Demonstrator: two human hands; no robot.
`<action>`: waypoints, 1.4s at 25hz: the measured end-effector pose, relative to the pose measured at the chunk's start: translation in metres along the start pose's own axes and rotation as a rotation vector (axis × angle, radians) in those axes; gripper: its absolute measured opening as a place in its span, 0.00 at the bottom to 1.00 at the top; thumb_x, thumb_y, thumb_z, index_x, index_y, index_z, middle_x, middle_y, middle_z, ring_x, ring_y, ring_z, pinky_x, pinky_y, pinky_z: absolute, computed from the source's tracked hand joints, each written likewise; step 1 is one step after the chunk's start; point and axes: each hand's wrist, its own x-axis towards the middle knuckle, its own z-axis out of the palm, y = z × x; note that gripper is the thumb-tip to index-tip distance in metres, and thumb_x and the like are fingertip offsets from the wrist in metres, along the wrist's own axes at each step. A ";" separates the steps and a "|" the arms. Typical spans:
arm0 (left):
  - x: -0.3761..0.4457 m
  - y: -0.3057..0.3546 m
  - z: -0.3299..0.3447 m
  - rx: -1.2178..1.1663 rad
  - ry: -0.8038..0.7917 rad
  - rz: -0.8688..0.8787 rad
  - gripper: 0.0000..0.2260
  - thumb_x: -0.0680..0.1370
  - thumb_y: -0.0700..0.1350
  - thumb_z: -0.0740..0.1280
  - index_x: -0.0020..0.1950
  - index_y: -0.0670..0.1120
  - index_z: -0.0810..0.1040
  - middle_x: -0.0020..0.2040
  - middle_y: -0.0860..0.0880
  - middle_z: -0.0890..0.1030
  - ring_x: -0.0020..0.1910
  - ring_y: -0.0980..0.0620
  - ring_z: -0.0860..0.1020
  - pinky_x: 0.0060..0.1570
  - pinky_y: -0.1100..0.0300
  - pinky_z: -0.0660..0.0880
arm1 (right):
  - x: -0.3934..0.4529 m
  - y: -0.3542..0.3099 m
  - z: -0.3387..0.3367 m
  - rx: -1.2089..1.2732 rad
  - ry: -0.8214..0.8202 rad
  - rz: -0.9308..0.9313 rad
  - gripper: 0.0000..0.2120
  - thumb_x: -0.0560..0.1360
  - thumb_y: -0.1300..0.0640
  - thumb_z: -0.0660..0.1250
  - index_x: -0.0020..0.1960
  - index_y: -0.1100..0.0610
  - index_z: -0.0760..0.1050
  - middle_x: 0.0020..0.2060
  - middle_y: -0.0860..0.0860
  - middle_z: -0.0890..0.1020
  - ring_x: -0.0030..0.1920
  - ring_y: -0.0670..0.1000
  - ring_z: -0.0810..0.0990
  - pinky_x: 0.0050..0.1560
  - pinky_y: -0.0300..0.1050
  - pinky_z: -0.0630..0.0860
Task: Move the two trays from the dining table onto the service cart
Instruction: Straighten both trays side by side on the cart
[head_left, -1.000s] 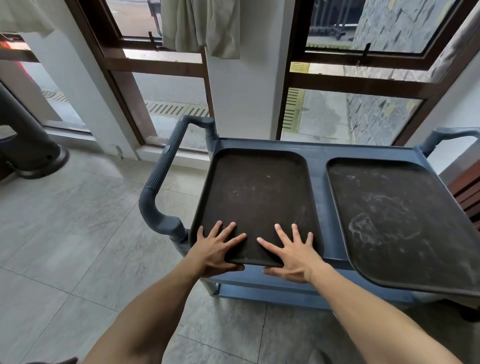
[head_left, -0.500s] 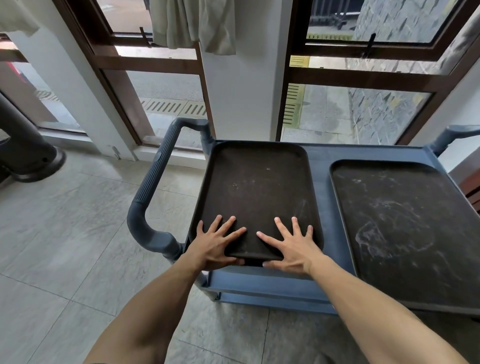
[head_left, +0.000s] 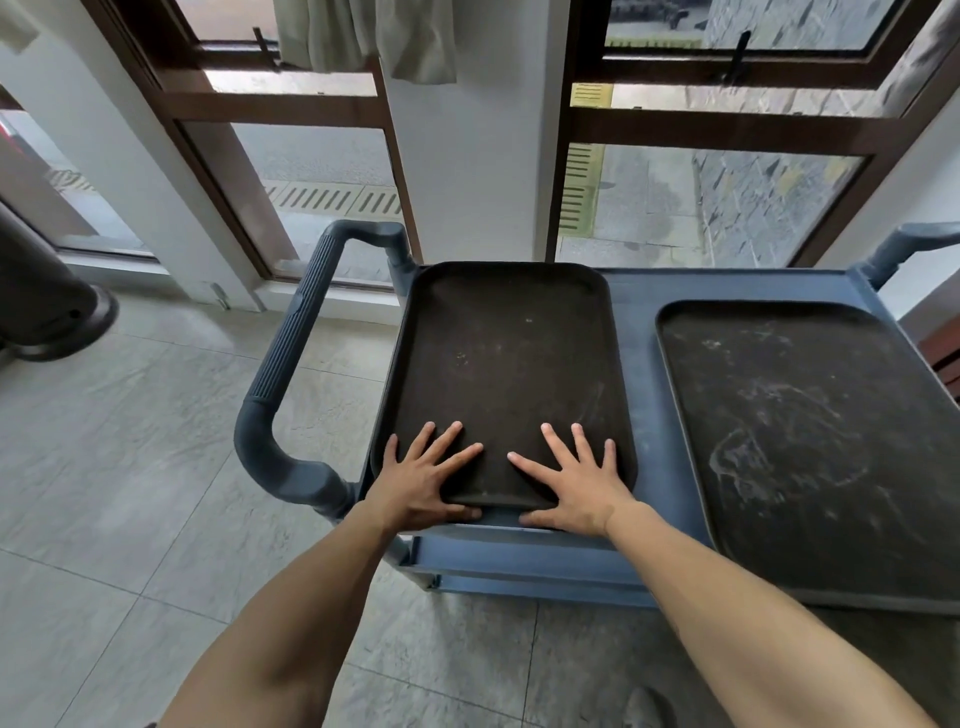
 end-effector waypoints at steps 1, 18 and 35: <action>-0.002 0.000 -0.001 -0.028 0.004 -0.003 0.46 0.63 0.82 0.48 0.78 0.68 0.41 0.81 0.57 0.36 0.80 0.47 0.35 0.74 0.33 0.38 | -0.003 -0.002 0.001 0.044 0.001 0.007 0.38 0.70 0.23 0.53 0.74 0.28 0.40 0.79 0.49 0.34 0.76 0.62 0.31 0.70 0.74 0.36; -0.040 -0.003 0.011 0.167 -0.010 0.105 0.32 0.81 0.63 0.58 0.74 0.72 0.38 0.82 0.52 0.37 0.79 0.33 0.39 0.74 0.32 0.46 | -0.042 -0.025 0.026 -0.070 0.073 0.010 0.34 0.81 0.48 0.59 0.75 0.29 0.41 0.80 0.50 0.40 0.77 0.66 0.38 0.68 0.78 0.46; -0.062 0.047 0.008 -0.088 -0.074 -0.117 0.41 0.73 0.73 0.60 0.80 0.64 0.47 0.83 0.53 0.43 0.81 0.45 0.44 0.75 0.35 0.44 | -0.071 -0.019 0.015 -0.024 0.009 -0.020 0.36 0.78 0.33 0.55 0.79 0.40 0.42 0.80 0.49 0.45 0.79 0.58 0.40 0.75 0.64 0.45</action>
